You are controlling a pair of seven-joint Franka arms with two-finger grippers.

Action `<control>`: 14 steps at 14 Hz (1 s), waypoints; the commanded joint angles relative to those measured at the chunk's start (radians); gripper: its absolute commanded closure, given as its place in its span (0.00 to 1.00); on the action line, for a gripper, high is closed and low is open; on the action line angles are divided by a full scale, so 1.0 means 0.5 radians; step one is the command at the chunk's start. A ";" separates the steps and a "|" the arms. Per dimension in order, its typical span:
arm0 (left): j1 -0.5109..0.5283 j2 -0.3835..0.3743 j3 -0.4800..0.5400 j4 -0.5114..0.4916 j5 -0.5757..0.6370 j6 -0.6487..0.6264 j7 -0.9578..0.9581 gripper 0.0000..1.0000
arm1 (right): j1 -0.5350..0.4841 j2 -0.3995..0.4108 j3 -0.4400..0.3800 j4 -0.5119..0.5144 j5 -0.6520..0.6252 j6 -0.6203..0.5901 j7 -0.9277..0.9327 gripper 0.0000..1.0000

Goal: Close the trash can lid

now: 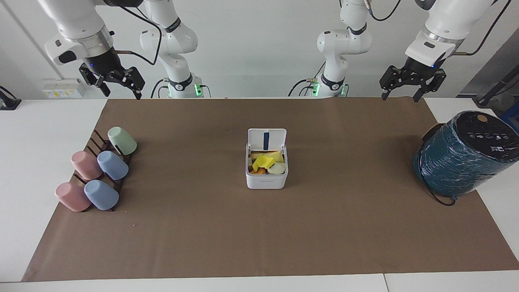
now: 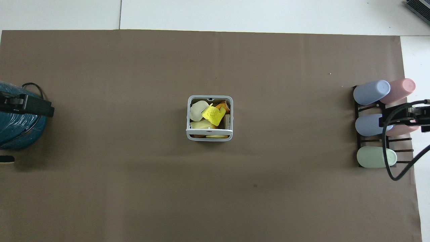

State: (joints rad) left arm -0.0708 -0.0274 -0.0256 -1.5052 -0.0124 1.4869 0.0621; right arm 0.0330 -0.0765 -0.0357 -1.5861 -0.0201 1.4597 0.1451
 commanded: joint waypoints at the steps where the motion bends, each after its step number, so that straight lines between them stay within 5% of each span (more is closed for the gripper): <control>1: 0.000 -0.022 -0.001 -0.027 0.043 -0.016 -0.001 0.00 | -0.005 -0.046 0.001 -0.052 0.019 0.017 0.029 0.00; 14: -0.045 -0.031 -0.038 -0.036 0.028 -0.010 0.014 0.00 | -0.005 -0.046 0.001 -0.052 0.019 0.017 0.029 0.00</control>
State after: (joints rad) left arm -0.0734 -0.0274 -0.0351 -1.5064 -0.0122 1.4803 0.0646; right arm 0.0330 -0.0769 -0.0357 -1.5861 -0.0201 1.4597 0.1451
